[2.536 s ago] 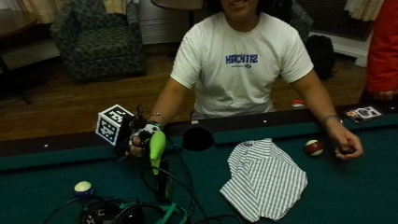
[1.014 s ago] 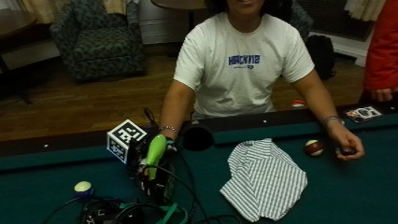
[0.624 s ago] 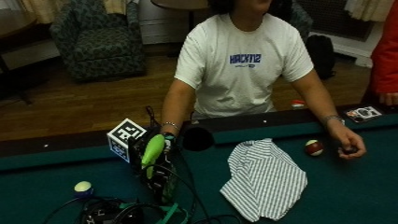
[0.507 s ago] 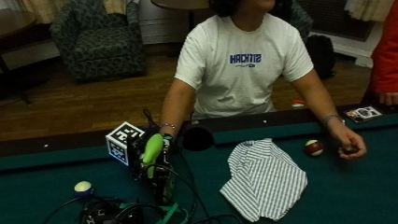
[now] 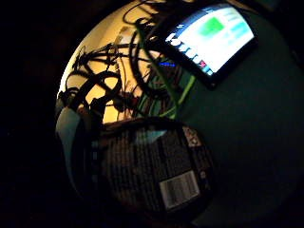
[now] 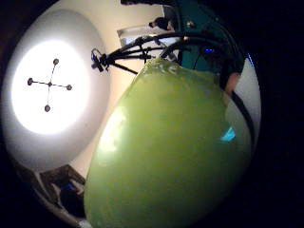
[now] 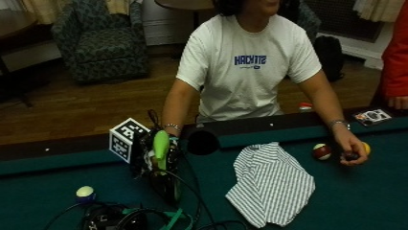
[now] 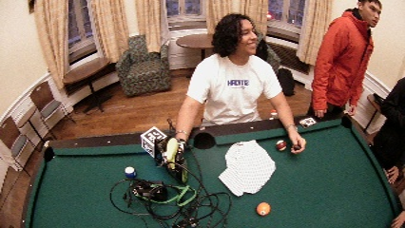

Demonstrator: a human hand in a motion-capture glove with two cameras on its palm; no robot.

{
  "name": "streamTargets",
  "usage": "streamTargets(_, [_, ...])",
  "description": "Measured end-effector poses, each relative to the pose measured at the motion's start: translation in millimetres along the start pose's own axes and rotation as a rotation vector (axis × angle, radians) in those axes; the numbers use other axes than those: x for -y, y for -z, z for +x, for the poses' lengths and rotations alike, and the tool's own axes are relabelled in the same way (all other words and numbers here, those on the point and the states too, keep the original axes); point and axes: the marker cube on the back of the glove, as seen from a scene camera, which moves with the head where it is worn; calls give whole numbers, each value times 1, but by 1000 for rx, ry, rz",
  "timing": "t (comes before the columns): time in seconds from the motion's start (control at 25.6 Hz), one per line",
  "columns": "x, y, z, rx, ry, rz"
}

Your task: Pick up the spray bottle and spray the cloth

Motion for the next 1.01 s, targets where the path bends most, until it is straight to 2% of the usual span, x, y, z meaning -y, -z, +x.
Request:
streamTargets(0.2, [-14, 19, -67, -12, 98, -122])
streamTargets(0.31, [-34, 34, -125, -75, 187, -311])
streamTargets(0.43, [-52, 34, -178, -201, 197, -534])
streamTargets(0.55, [-65, 16, -220, -388, 132, -714])
streamTargets(0.7, [-82, -24, -247, -729, 85, -840])
streamTargets(0.82, [-95, -58, -250, -966, 65, -906])
streamTargets(1.01, [-113, -104, -234, -1216, 36, -1029])
